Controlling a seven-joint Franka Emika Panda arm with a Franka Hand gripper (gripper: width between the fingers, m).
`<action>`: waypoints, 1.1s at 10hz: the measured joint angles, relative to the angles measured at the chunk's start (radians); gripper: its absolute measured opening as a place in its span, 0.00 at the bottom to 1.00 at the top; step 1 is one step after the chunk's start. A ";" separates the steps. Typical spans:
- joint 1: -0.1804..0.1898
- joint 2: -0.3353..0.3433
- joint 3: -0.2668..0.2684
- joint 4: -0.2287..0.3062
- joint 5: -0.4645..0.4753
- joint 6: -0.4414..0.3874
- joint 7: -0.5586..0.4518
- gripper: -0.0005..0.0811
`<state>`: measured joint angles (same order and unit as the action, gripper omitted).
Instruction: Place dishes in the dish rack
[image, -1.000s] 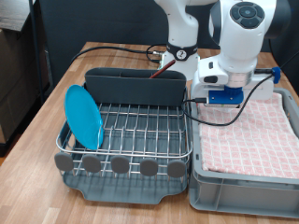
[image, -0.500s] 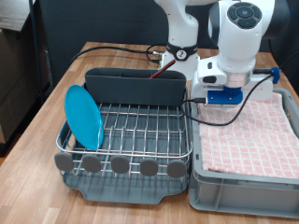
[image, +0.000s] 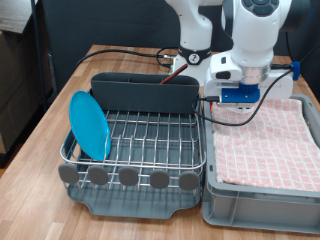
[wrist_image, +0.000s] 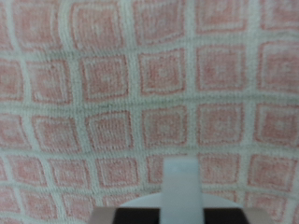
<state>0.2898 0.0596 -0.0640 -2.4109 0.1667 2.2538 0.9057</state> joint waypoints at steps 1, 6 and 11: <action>0.000 -0.019 -0.008 0.001 -0.008 -0.010 0.001 0.10; 0.000 -0.072 -0.039 0.005 -0.086 -0.015 0.027 0.10; -0.004 -0.008 -0.086 0.145 -0.187 0.028 0.340 0.10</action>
<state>0.2861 0.0519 -0.1498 -2.2663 -0.0208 2.2818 1.2455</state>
